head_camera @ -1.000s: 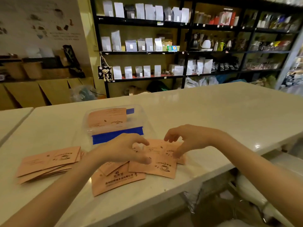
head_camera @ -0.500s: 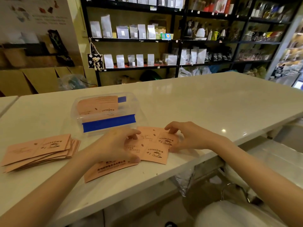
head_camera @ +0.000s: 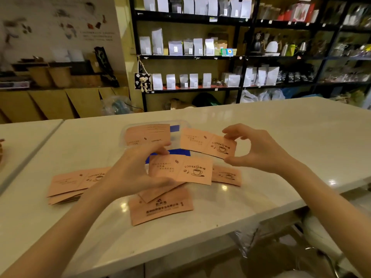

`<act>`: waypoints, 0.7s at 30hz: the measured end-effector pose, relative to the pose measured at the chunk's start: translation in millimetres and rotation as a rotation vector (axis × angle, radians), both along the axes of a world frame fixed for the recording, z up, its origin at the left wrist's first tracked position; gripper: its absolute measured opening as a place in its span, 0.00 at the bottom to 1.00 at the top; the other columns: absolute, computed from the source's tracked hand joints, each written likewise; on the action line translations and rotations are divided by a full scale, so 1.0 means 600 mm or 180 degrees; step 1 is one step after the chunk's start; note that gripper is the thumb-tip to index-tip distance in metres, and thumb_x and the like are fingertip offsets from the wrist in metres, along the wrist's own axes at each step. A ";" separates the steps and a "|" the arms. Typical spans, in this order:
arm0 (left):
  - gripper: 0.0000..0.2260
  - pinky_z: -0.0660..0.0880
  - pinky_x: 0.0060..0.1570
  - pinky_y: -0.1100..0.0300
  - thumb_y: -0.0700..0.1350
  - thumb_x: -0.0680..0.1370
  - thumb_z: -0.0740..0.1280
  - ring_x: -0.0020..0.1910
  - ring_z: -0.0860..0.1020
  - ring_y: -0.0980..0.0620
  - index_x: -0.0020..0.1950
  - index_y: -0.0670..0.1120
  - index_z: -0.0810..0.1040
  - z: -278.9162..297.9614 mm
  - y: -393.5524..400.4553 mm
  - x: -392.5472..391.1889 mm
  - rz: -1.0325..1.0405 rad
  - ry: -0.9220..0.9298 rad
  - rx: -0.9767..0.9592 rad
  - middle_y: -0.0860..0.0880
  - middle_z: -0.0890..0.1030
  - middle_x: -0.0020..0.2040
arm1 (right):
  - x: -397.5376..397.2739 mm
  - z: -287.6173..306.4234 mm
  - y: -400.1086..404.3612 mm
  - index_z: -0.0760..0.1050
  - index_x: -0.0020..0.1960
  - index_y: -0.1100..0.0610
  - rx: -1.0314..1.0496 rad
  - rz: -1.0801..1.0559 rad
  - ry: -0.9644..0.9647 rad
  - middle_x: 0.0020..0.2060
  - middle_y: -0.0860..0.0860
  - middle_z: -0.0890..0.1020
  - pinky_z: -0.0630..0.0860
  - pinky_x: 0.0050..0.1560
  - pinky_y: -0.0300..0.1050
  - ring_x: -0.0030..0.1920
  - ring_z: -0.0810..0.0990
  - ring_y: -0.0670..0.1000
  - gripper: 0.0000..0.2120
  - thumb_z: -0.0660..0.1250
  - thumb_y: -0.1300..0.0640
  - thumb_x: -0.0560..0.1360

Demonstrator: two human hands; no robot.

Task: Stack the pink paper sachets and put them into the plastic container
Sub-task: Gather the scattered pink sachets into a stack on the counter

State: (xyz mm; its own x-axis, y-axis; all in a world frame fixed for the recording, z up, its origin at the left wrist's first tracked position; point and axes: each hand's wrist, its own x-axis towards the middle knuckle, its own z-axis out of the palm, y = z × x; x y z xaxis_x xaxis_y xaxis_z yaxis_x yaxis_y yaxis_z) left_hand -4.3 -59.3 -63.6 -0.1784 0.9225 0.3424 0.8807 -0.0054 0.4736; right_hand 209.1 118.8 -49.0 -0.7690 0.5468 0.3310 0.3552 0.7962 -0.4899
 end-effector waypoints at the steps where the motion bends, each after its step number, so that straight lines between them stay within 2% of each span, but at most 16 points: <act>1: 0.32 0.66 0.44 0.75 0.54 0.62 0.75 0.53 0.69 0.63 0.62 0.60 0.65 0.005 -0.010 -0.009 0.0065 -0.0028 0.0072 0.69 0.68 0.52 | -0.013 0.004 -0.003 0.68 0.61 0.47 0.0023 0.0008 0.0157 0.53 0.45 0.78 0.71 0.51 0.33 0.53 0.75 0.44 0.29 0.74 0.52 0.63; 3: 0.33 0.66 0.44 0.74 0.53 0.62 0.74 0.53 0.68 0.62 0.62 0.62 0.63 0.011 -0.030 -0.029 0.0215 -0.0049 0.0148 0.66 0.70 0.52 | -0.044 0.012 -0.014 0.67 0.61 0.48 0.0069 0.0056 0.0409 0.52 0.45 0.77 0.69 0.49 0.29 0.52 0.74 0.44 0.29 0.74 0.52 0.63; 6: 0.35 0.66 0.46 0.72 0.54 0.61 0.74 0.54 0.67 0.60 0.63 0.62 0.60 0.012 -0.064 -0.062 0.0589 -0.0060 0.0190 0.66 0.70 0.51 | -0.095 0.016 -0.038 0.66 0.61 0.47 0.0084 0.0255 0.0575 0.53 0.45 0.77 0.68 0.48 0.28 0.54 0.74 0.45 0.29 0.74 0.53 0.64; 9: 0.39 0.70 0.55 0.63 0.59 0.58 0.72 0.53 0.68 0.58 0.67 0.59 0.61 0.009 -0.101 -0.096 0.0982 -0.0058 0.0162 0.62 0.73 0.53 | -0.148 0.015 -0.065 0.65 0.63 0.48 -0.0017 0.0549 0.0573 0.56 0.47 0.77 0.67 0.49 0.29 0.57 0.72 0.45 0.30 0.74 0.54 0.64; 11: 0.40 0.69 0.59 0.56 0.56 0.60 0.74 0.55 0.68 0.57 0.68 0.57 0.60 0.006 -0.124 -0.115 0.1216 -0.0133 0.0133 0.60 0.74 0.54 | -0.183 0.011 -0.085 0.65 0.63 0.48 -0.0069 0.0757 0.0512 0.56 0.46 0.77 0.69 0.53 0.33 0.57 0.72 0.45 0.31 0.74 0.53 0.64; 14: 0.42 0.67 0.61 0.52 0.51 0.62 0.76 0.58 0.69 0.53 0.70 0.55 0.57 -0.002 -0.153 -0.142 0.1476 -0.0344 0.0085 0.57 0.74 0.54 | -0.233 0.004 -0.114 0.65 0.63 0.48 -0.0022 0.1079 0.0399 0.55 0.44 0.77 0.73 0.58 0.45 0.58 0.72 0.46 0.31 0.74 0.51 0.63; 18: 0.44 0.65 0.62 0.51 0.50 0.61 0.76 0.63 0.69 0.48 0.71 0.55 0.54 -0.021 -0.180 -0.176 0.1756 -0.0591 0.0017 0.50 0.75 0.62 | -0.291 -0.011 -0.146 0.65 0.64 0.48 0.0001 0.1362 0.0184 0.59 0.46 0.76 0.73 0.60 0.49 0.59 0.72 0.46 0.32 0.73 0.50 0.64; 21: 0.46 0.64 0.64 0.53 0.50 0.61 0.77 0.66 0.67 0.48 0.71 0.55 0.53 -0.036 -0.183 -0.194 0.1802 -0.0819 -0.0112 0.48 0.73 0.65 | -0.323 -0.027 -0.160 0.64 0.64 0.46 -0.0027 0.1450 -0.0076 0.61 0.46 0.74 0.72 0.61 0.49 0.61 0.69 0.47 0.31 0.72 0.50 0.65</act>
